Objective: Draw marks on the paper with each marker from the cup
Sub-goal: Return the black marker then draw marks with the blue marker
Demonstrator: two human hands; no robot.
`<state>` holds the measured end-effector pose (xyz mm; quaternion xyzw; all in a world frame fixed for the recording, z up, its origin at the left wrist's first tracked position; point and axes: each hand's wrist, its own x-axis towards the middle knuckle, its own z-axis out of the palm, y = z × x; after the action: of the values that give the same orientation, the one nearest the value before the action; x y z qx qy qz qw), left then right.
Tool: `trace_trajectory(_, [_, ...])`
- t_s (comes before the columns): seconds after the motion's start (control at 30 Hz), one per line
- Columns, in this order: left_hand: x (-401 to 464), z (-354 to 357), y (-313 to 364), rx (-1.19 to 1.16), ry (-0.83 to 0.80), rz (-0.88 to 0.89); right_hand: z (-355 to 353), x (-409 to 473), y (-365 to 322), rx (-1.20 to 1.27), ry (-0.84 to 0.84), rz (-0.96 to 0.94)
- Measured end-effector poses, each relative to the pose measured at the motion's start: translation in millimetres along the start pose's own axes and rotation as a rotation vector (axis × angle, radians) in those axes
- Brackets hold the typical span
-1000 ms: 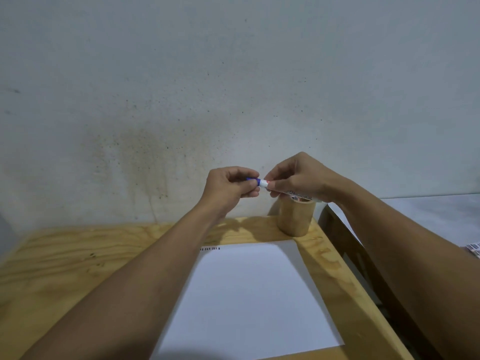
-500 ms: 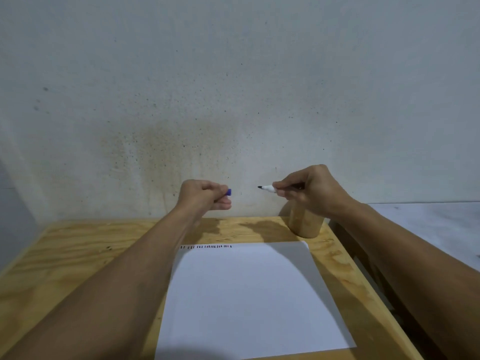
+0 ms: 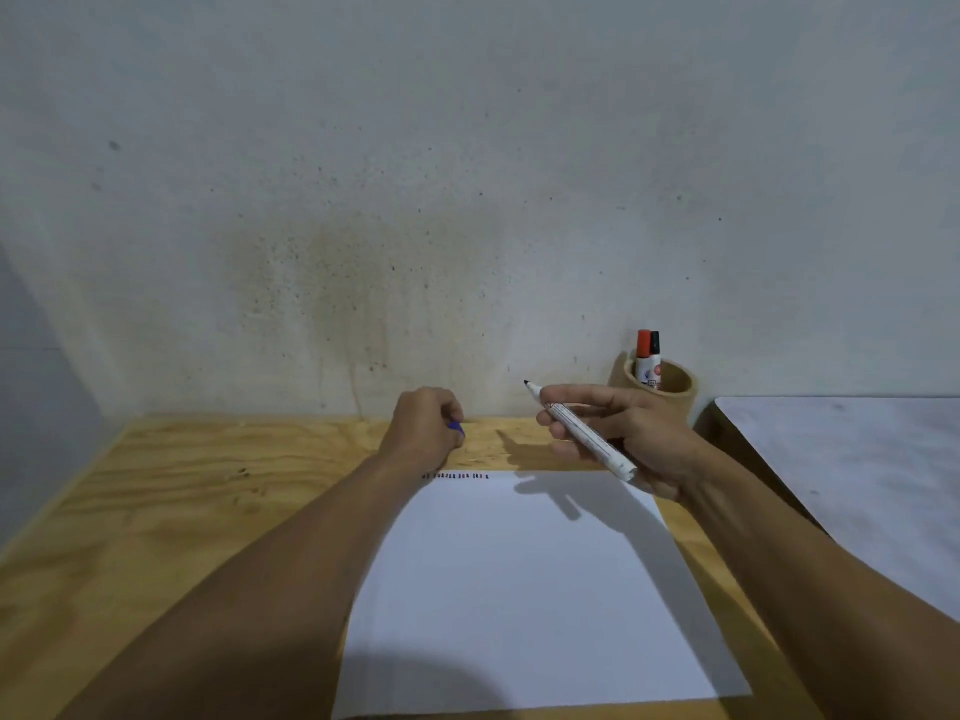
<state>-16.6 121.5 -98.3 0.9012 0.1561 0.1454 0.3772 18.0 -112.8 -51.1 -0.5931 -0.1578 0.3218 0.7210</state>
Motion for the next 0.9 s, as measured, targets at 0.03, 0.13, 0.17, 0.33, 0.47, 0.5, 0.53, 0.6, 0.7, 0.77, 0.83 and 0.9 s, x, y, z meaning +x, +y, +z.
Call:
trace_trajectory(0.03, [1, 2, -1, -0.005, -0.006, 0.001, 0, 0, 4, 0.079, -0.01, -0.01])
trace_trajectory(0.13, [2, 7, -4, -0.023, -0.018, 0.005, 4, 2, 14, 0.221, -0.044, -0.071])
trace_trajectory(0.17, [2, 9, -5, -0.027, -0.021, 0.012, 6, 3, 17, 0.233, -0.042, -0.097])
trace_trajectory(0.33, [-3, 11, -6, 0.018, -0.006, 0.071, 12, 15, 34, 0.056, 0.154, -0.161])
trace_trajectory(0.47, [-29, 9, -2, 0.087, 0.076, 0.179, 19, 21, 49, -0.154, 0.285, -0.19])
trace_trajectory(0.5, [-39, 9, -2, 0.104, 0.077, 0.224, 21, 22, 52, -0.161, 0.297, -0.196])
trace_trajectory(0.53, [-50, 8, -4, 0.123, 0.071, 0.271, 23, 23, 55, -0.172, 0.312, -0.205])
trace_trajectory(0.6, [-67, 6, -9, 0.155, 0.057, 0.352, 25, 22, 59, -0.232, 0.341, -0.229])
trace_trajectory(0.7, [-83, 4, -17, 0.204, 0.025, 0.407, 26, 22, 62, -0.376, 0.384, -0.233])
trace_trajectory(0.77, [-87, 5, -20, 0.263, -0.005, 0.46, 29, 22, 64, -0.449, 0.392, -0.23])
trace_trajectory(0.83, [-90, 8, -23, 0.279, -0.024, 0.493, 33, 22, 67, -0.524, 0.402, -0.233])
trace_trajectory(0.9, [-92, 10, -25, 0.264, -0.02, 0.494, 36, 22, 71, -0.524, 0.397, -0.243])
